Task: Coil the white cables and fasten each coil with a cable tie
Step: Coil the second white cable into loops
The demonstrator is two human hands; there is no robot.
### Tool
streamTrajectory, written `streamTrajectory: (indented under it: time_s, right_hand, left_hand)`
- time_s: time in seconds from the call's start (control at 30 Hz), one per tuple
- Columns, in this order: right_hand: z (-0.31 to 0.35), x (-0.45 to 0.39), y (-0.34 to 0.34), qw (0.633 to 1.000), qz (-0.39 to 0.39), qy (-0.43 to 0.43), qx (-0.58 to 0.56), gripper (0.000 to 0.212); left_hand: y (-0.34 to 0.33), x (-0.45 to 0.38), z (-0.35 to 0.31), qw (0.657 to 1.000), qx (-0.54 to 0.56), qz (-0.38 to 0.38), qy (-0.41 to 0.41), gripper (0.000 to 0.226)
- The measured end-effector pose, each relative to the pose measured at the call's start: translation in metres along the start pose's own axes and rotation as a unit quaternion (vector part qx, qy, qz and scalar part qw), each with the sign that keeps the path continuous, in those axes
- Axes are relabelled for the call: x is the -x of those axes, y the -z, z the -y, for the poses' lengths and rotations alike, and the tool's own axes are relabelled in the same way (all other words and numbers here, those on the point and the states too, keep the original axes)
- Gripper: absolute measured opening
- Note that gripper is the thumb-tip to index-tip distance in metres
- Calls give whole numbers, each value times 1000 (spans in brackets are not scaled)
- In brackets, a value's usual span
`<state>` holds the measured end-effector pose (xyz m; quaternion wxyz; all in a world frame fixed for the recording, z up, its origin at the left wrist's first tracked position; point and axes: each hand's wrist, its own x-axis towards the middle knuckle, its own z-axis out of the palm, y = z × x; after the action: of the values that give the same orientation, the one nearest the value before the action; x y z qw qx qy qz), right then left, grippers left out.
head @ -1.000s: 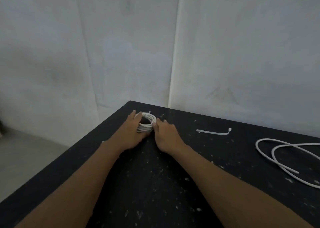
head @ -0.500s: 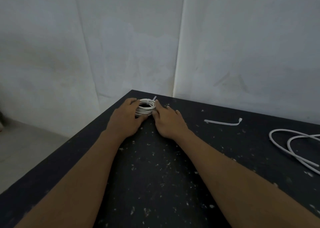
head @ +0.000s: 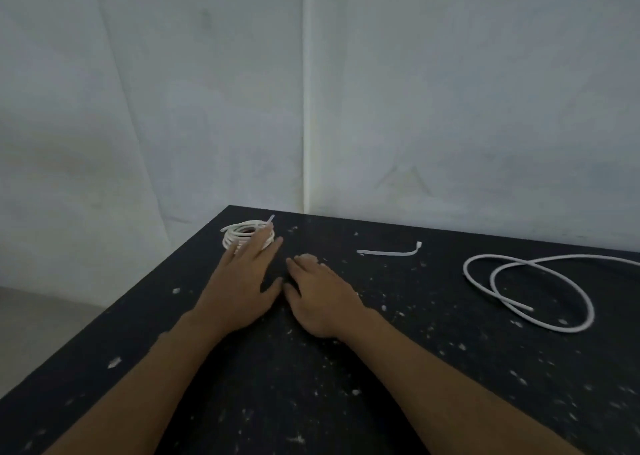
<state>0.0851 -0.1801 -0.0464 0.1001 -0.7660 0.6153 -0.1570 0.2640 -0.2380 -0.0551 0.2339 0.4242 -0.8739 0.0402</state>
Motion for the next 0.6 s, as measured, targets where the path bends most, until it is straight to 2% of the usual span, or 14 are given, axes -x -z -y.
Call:
streamTrajectory:
  time_s: [0.07, 0.13, 0.3, 0.43, 0.6]
  right_hand:
    - [-5, 26, 6, 1000, -2, 22, -21, 49]
    - [-14, 53, 12, 999, 5, 31, -30, 50]
    - [-58, 126, 39, 999, -8, -12, -35, 51]
    - [-113, 182, 60, 996, -70, -57, 7, 44]
    - [-168, 238, 88, 971, -197, -120, 57, 29]
  left_hand:
    - [-3, 7, -30, 998, 41, 35, -24, 66]
    - [-8, 12, -63, 994, 75, 70, -34, 65]
    - [-22, 12, -149, 986, 106, 107, -68, 65]
    - [-39, 0, -230, 981, 130, 117, -87, 62]
    - [-64, -26, -308, 979, 130, 134, -76, 59]
